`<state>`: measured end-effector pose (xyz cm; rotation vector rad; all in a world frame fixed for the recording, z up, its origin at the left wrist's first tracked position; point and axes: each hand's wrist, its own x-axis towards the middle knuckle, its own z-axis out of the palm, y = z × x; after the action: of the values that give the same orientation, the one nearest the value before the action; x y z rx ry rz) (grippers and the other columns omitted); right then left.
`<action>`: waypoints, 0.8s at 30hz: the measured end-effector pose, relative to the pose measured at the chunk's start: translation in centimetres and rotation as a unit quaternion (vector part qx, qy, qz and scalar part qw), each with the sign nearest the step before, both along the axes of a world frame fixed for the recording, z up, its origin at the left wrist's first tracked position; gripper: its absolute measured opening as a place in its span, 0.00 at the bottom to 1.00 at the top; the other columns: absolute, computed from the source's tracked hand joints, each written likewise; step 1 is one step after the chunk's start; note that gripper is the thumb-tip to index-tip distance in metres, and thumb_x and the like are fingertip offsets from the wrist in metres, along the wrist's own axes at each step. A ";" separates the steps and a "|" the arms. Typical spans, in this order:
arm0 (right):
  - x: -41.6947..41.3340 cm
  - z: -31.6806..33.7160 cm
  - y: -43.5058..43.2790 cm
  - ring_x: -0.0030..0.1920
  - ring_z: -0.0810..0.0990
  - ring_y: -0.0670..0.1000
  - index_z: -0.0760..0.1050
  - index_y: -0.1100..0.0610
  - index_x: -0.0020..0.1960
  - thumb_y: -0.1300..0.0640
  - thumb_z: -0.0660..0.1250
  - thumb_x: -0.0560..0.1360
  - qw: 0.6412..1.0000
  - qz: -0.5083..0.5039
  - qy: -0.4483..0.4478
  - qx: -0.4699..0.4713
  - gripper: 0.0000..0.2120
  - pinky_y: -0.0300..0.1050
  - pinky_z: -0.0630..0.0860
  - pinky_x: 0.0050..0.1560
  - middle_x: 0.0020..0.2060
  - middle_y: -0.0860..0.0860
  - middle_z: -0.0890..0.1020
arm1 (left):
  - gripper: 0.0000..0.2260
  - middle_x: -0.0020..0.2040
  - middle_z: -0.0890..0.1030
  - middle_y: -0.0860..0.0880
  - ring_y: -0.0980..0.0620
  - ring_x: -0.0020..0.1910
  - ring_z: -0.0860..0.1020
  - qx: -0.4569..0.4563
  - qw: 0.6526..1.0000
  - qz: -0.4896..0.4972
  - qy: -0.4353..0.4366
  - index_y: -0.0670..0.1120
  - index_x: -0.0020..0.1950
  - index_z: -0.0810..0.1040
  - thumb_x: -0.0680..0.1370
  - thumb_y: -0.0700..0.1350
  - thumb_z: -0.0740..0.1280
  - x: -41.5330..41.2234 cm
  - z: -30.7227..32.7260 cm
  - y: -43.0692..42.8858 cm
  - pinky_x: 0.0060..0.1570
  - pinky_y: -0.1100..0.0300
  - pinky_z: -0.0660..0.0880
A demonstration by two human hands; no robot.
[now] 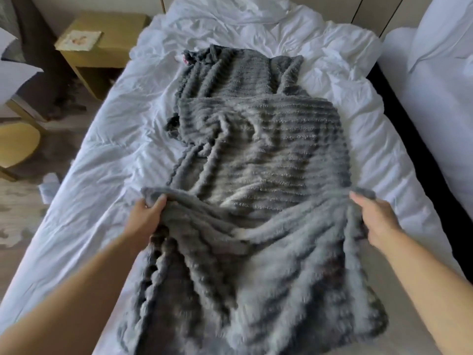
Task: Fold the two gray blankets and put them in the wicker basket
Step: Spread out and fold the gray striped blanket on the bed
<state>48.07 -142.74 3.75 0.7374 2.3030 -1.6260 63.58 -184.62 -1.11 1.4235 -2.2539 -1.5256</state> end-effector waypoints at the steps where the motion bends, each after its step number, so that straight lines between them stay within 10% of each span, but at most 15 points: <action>1: -1.9 0.9 -0.1 0.57 0.78 0.59 0.73 0.58 0.64 0.46 0.69 0.73 0.999 -0.008 0.031 -0.003 0.24 0.55 0.76 0.57 0.58 0.56 0.80 | 0.23 0.53 0.78 0.46 0.50 0.42 0.77 0.006 1.000 0.005 -0.001 0.46 0.64 0.73 0.76 0.59 0.64 -0.8 0.8 -0.9 0.33 0.60 0.71; 4: -3.3 0.3 -0.3 0.60 0.75 0.60 0.70 0.59 0.67 0.42 0.67 0.74 0.990 0.035 0.045 0.132 0.29 0.48 0.70 0.53 0.58 0.55 0.77 | 0.30 0.63 0.76 0.40 0.40 0.58 0.76 -0.022 0.993 -0.066 -0.099 0.44 0.71 0.67 0.75 0.60 0.66 -0.7 0.5 -1.4 0.50 0.51 0.74; 8: 2.0 -6.2 -0.8 0.35 0.72 0.55 0.69 0.57 0.32 0.53 0.65 0.77 0.936 0.248 -0.086 0.234 0.17 0.45 0.64 0.36 0.29 0.54 0.72 | 0.16 0.48 0.79 0.40 0.45 0.44 0.76 -0.030 0.948 -0.216 -0.233 0.41 0.54 0.77 0.77 0.54 0.66 3.7 -4.8 1.3 0.43 0.58 0.70; 12: 11.3 -13.5 -1.5 0.28 0.69 0.52 0.68 0.55 0.29 0.61 0.63 0.74 0.885 0.343 -0.253 0.187 0.16 0.41 0.61 0.28 0.28 0.55 0.71 | 0.13 0.53 0.79 0.40 0.49 0.45 0.74 0.081 0.926 -0.187 -0.316 0.41 0.56 0.77 0.78 0.50 0.66 9.5 -9.8 3.1 0.40 0.60 0.73; 19: 16.4 -15.4 -8.5 0.35 0.76 0.49 0.73 0.51 0.33 0.58 0.64 0.75 0.863 0.423 -0.222 0.163 0.12 0.39 0.69 0.37 0.30 0.47 0.77 | 0.34 0.63 0.76 0.37 0.37 0.60 0.75 -0.023 0.970 0.167 -0.175 0.39 0.71 0.65 0.71 0.51 0.73 10.1 -12.5 1.0 0.60 0.45 0.73; 24: 15.5 -13.8 -19.4 0.41 0.78 0.47 0.76 0.49 0.42 0.52 0.63 0.76 0.889 0.434 -0.067 0.132 0.05 0.30 0.69 0.35 0.38 0.44 0.80 | 0.05 0.37 0.77 0.47 0.47 0.38 0.76 0.169 0.964 0.200 -0.049 0.44 0.48 0.77 0.75 0.43 0.71 7.9 -13.1 -0.9 0.29 0.63 0.73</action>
<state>63.56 -162.18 -10.09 -0.1680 2.2487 -0.8325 71.48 -185.56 -14.20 1.9344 -1.6516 -1.7773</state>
